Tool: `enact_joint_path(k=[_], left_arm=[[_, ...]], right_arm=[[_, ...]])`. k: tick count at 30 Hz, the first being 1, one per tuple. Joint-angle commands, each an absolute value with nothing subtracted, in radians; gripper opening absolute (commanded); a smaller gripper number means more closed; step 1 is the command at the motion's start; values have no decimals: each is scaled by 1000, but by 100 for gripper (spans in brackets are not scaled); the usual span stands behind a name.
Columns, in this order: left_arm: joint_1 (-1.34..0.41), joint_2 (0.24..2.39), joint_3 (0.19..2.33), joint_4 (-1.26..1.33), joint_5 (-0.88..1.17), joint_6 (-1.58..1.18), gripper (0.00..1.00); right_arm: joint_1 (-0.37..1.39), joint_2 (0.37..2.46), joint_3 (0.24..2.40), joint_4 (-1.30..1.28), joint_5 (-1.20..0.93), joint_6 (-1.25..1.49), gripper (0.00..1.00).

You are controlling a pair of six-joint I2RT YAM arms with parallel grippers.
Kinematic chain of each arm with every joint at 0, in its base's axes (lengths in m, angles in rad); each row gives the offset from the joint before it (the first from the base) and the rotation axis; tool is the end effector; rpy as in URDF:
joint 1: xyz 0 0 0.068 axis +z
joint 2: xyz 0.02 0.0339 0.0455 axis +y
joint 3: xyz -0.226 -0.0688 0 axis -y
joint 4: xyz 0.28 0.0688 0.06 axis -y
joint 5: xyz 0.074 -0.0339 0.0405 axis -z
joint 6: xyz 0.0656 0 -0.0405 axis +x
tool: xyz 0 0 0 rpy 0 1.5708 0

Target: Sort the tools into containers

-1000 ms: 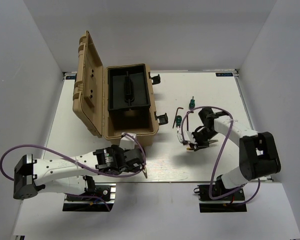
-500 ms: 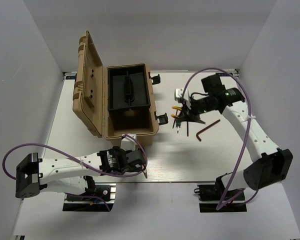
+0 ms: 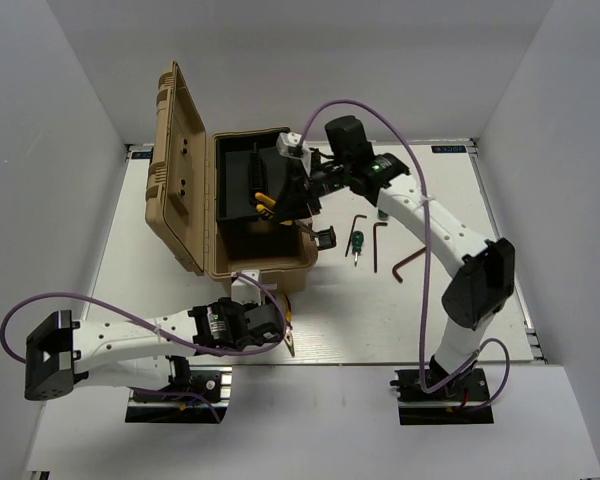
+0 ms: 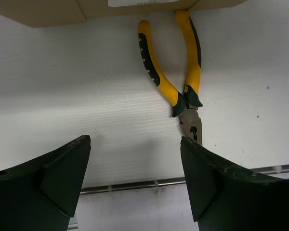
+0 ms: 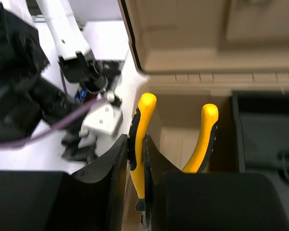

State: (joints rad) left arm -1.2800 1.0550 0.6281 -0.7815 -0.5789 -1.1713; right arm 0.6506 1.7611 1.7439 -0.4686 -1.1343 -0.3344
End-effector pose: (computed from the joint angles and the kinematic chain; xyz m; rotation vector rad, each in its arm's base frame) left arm 0.1015 -0.2138 0.1282 -0.0004 2.4783 -0.1773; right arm 0.3091 0.3100 0.3431 -1.5122 1.3042 1.3496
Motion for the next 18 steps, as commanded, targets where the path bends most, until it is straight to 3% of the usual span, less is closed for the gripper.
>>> enact_joint_path(k=[1, 14, 16, 17, 18], left_arm=[[-1276, 1060, 658, -779, -634, -1258, 85], [-1267, 1147, 678, -704, -635, -1258, 84], [-1267, 1181, 687, -695, -646, -1258, 83], [-1258, 1192, 696, -684, -646, -1258, 83], [-1258, 1203, 696, -675, -656, -1258, 81]], right_arm=[[695, 1804, 1830, -298, -1227, -197, 0], [732, 1996, 1861, -324, -1149, -247, 3], [729, 1993, 1847, -357, -1141, -276, 23], [730, 1980, 1830, -363, -1135, -281, 50], [727, 1977, 1824, -376, -1134, -302, 62]])
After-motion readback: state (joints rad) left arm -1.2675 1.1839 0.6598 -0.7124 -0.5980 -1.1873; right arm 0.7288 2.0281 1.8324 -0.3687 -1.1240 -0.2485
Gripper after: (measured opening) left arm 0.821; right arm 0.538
